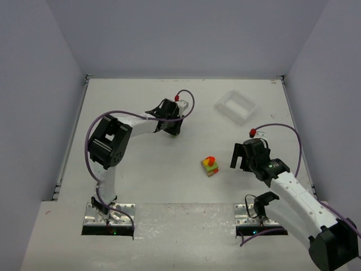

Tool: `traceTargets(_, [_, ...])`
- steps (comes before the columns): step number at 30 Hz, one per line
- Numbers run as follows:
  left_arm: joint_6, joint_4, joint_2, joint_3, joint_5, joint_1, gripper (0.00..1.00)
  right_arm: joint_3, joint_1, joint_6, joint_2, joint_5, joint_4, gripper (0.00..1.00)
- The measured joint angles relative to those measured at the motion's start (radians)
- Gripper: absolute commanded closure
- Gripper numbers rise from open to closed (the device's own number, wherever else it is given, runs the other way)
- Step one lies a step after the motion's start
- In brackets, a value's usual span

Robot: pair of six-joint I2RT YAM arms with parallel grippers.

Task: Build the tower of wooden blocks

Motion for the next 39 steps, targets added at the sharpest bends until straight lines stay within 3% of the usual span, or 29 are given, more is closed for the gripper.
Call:
traceTargets(9, [-0.472, -0.158, -0.213, 0.0, -0.275, -0.063, 1.0, -0.009, 0.0, 0.002, -0.035, 0.0, 0.002, 0.01])
traceTargets(20, [-0.971, -0.181, -0.427, -0.074, -0.585, -0.519, 1.0, -0.009, 0.0, 0.032, -0.085, 0.017, -0.013, 0.01])
traceTargets(28, [-1.213, -0.259, -0.386, -0.001, -0.808, -0.714, 1.0, -0.009, 0.0, 0.043, -0.095, 0.032, -0.03, 0.01])
traceTargets(34, [-1.415, -0.434, -0.295, 0.127, -0.882, -0.739, 1.0, -0.009, 0.0, 0.048, -0.114, 0.038, -0.036, 0.01])
traceTargets(39, [-1.507, -0.513, -0.289, 0.131, -0.927, -0.74, 0.91, -0.009, 0.0, 0.051, -0.116, 0.039, -0.037, 0.01])
